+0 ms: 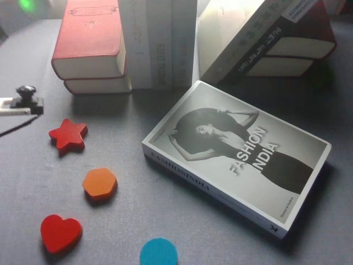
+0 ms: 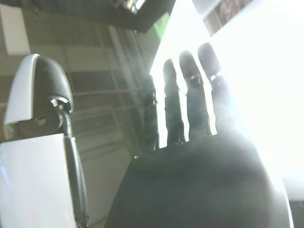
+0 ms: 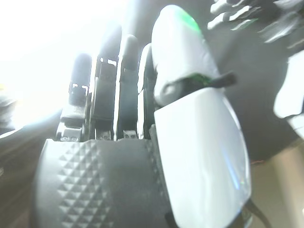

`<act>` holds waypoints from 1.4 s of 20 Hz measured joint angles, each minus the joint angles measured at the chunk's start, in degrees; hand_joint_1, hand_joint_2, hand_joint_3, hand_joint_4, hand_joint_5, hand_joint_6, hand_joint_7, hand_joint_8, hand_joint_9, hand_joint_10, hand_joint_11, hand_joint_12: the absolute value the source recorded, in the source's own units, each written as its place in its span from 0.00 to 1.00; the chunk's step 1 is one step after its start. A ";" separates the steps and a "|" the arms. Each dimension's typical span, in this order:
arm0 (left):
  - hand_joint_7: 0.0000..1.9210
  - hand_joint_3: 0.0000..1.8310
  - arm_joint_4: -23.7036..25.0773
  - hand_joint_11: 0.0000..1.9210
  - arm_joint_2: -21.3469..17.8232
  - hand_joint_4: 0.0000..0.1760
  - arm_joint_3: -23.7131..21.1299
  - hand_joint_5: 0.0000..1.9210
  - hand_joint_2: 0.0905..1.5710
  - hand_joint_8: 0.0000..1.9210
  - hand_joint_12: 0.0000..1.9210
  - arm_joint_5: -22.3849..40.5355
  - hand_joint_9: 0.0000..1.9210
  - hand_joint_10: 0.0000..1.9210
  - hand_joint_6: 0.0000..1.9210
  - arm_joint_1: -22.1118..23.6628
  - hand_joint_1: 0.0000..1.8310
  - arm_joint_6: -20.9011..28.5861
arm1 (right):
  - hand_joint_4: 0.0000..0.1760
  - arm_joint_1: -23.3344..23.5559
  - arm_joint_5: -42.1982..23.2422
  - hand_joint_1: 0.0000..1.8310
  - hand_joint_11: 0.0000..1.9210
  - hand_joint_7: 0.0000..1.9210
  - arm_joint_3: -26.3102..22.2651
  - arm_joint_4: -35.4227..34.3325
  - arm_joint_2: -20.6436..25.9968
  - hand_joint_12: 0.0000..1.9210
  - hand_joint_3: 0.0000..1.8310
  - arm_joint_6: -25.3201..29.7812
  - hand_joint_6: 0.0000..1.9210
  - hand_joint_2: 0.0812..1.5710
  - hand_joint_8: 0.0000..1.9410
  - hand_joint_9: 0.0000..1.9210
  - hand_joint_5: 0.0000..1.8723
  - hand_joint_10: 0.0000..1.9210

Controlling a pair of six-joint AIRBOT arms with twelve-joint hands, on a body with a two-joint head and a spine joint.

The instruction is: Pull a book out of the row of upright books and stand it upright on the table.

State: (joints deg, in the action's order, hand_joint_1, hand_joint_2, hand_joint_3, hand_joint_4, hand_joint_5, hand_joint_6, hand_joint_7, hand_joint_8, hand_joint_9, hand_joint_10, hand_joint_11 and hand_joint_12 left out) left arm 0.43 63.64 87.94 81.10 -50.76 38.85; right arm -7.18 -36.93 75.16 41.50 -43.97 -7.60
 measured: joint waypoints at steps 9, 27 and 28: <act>0.04 0.01 -4.70 0.00 -2.23 1.00 -1.68 0.01 0.70 0.00 0.17 8.31 0.11 0.00 0.00 -1.25 0.35 0.04 | 0.75 -20.52 -32.02 0.19 0.03 0.15 -5.99 -31.28 7.02 0.78 0.00 -9.88 0.01 0.60 0.00 0.26 0.13 0.02; 0.30 0.01 -2.91 0.21 -4.50 0.00 -6.34 0.28 0.85 0.86 0.89 13.42 0.27 0.79 0.99 3.15 0.67 0.00 | 0.00 -42.36 -58.49 0.61 0.44 0.52 -19.28 -38.38 10.67 1.00 0.00 -26.71 0.69 0.76 0.96 0.48 0.43 1.00; 0.33 0.01 -2.23 0.24 -4.50 0.00 -6.49 0.27 0.84 0.86 0.88 13.27 0.29 0.80 0.94 3.28 0.69 0.00 | 0.00 -42.36 -58.45 0.62 0.44 0.51 -19.28 -37.29 10.62 1.00 0.00 -26.25 0.66 0.75 0.93 0.47 0.45 0.98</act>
State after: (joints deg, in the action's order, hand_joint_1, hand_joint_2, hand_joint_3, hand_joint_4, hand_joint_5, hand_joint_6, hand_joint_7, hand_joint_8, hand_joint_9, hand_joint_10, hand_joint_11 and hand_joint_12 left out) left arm -1.80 59.13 81.45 94.37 -47.48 38.85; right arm -49.54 -95.37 55.88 4.21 -33.34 -33.85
